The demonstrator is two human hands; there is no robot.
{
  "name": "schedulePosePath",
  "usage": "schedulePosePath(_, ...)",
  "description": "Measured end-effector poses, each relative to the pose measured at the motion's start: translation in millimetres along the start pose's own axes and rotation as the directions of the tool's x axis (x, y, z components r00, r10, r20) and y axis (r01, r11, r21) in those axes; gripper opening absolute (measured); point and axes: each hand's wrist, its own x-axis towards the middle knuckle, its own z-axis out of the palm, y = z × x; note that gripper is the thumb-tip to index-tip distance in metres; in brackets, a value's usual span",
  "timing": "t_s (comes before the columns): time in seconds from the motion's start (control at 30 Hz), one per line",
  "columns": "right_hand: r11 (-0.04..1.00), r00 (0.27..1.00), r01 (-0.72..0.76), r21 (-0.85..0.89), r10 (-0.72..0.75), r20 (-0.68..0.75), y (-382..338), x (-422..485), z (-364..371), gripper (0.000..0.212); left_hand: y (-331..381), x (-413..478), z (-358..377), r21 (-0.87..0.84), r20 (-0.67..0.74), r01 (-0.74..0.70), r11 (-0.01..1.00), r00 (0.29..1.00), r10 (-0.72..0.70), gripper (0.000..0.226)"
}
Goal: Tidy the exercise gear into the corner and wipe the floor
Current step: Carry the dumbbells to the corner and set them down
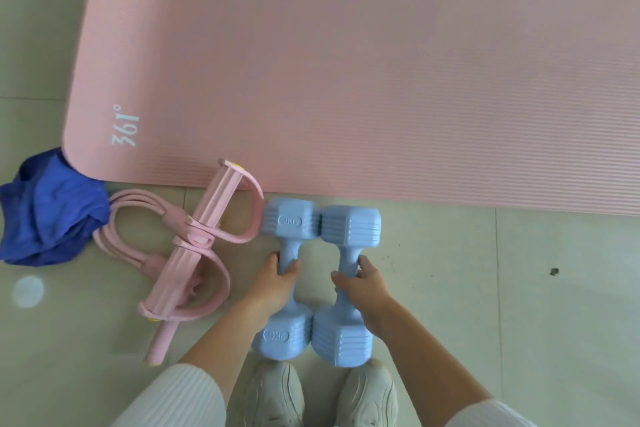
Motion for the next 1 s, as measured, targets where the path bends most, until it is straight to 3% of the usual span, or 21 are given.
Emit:
schedulePosePath(0.27,0.996,0.997,0.074,0.039,-0.073,-0.027,-37.7,-117.8,-49.8,0.015,53.8,-124.9,-7.9,-0.014,0.058,-0.115,0.993,0.992,0.116,0.023)
schedulePosePath(0.5,0.990,0.989,0.114,0.084,-0.105,-0.106,-108.4,-330.1,-128.5,0.018,159.4,-332.0,-30.2,0.017,0.134,-0.261,0.965,0.957,0.256,0.018)
schedulePosePath(0.63,0.968,0.984,0.148,0.202,-0.124,-0.128,-137.0,-457.6,-180.3,0.023,221.2,-454.0,-30.9,0.095,0.219,-0.344,0.934,0.923,0.318,0.017)
schedulePosePath(0.8,0.891,0.966,0.233,0.389,-0.168,-0.195,-142.6,-570.4,-251.2,0.022,282.2,-564.4,10.9,0.127,0.354,-0.438,0.890,0.858,0.372,0.015)
schedulePosePath(1.0,0.781,0.934,0.325,0.533,-0.178,-0.310,-116.2,-642.5,-365.5,0.020,346.5,-629.2,115.3,0.191,0.522,-0.483,0.854,0.787,0.329,0.022)
